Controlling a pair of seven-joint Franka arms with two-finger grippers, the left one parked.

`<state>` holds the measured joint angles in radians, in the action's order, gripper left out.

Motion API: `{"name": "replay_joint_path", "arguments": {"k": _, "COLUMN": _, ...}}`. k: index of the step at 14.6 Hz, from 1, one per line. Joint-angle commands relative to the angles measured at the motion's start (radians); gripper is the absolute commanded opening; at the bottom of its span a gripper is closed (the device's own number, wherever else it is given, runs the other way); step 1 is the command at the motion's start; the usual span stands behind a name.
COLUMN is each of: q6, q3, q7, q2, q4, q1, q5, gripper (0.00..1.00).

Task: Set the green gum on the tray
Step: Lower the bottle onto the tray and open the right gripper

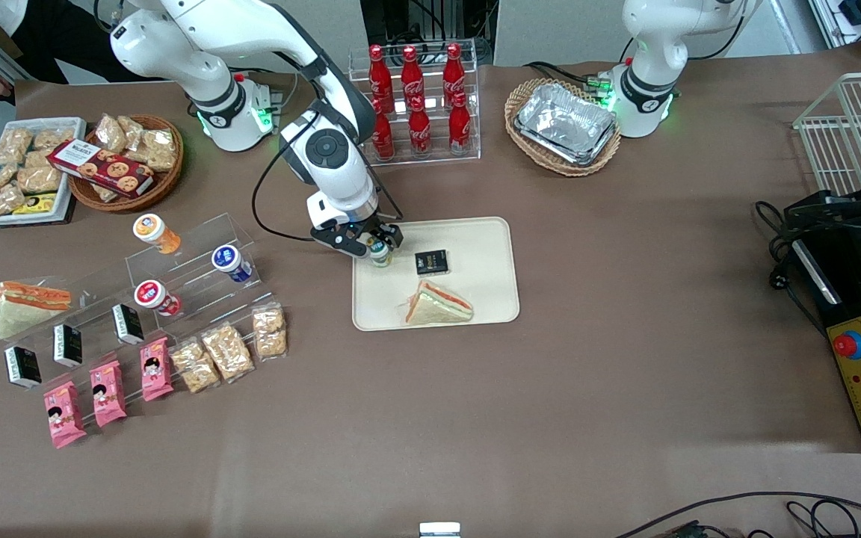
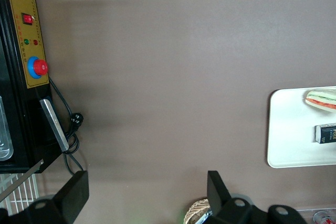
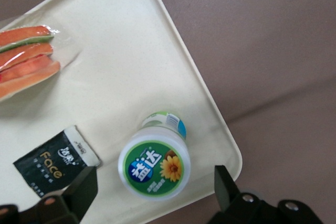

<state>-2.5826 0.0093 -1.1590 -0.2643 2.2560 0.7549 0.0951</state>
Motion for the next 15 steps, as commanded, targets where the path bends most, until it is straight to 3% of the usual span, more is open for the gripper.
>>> {"name": "replay_joint_path", "arguments": {"k": 1, "q6": -0.021, "q3": -0.008, "q7": -0.024, "q2": 0.005, "q4": 0.004, "q1": 0.001, "q5": -0.021, "gripper": 1.00}}
{"name": "replay_joint_path", "arguments": {"k": 6, "q6": 0.091, "q3": -0.015, "q7": 0.076, "q2": 0.091, "q4": -0.036, "q1": -0.045, "q5": -0.020, "gripper": 1.00}}
{"name": "replay_joint_path", "arguments": {"k": 15, "q6": 0.701, "q3": -0.022, "q7": 0.309, "q2": 0.171, "q4": -0.481, "q1": -0.121, "q5": -0.020, "gripper": 1.00}}
